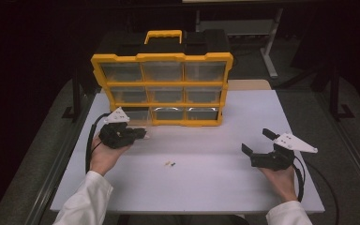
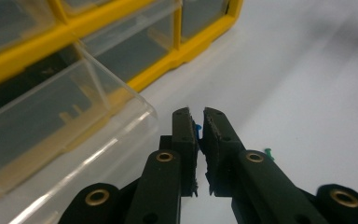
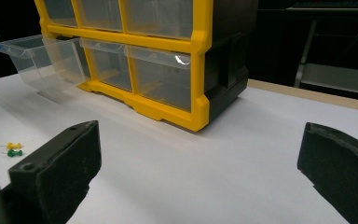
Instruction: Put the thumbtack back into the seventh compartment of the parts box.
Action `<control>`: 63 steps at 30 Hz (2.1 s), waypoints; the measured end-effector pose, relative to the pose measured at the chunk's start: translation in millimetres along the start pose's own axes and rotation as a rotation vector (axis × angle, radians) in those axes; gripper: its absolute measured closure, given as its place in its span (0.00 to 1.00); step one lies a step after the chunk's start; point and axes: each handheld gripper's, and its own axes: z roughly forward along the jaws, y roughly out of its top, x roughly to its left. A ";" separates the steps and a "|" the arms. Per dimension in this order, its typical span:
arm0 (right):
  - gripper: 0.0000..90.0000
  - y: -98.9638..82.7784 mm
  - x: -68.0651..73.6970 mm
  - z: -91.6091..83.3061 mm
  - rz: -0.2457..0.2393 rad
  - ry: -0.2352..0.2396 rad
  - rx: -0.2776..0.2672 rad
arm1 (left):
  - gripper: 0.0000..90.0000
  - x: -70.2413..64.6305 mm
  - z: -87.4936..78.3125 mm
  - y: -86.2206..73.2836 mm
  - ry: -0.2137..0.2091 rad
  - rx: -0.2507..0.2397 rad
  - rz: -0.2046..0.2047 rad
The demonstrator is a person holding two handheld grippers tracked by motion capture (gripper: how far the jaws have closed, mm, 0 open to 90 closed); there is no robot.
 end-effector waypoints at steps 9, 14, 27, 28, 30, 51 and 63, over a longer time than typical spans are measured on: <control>0.00 -0.1 0.2 0.2 0.000 0.001 0.003 | 0.93 16.5 -13.4 17.2 0.037 -0.017 -0.011; 0.00 -0.1 0.0 0.0 0.000 0.000 0.003 | 0.93 26.2 -17.7 23.9 0.058 -0.022 -0.024; 0.00 -0.4 0.3 0.6 -0.002 0.003 0.006 | 0.93 52.8 -7.3 19.9 0.084 0.027 -0.092; 0.00 -0.4 0.3 0.6 -0.002 0.002 0.006 | 0.93 54.6 -5.7 19.3 0.085 0.034 -0.098; 0.00 -0.4 0.3 0.5 -0.002 0.002 0.006 | 0.92 56.3 -2.5 18.6 0.088 0.047 -0.103; 0.00 -0.3 0.8 0.8 -0.001 0.010 0.014 | 0.57 66.8 4.8 14.0 0.071 0.083 -0.187; 0.00 0.0 0.3 -0.2 0.003 0.007 0.014 | 0.14 53.3 -9.8 5.9 0.103 -0.044 -0.215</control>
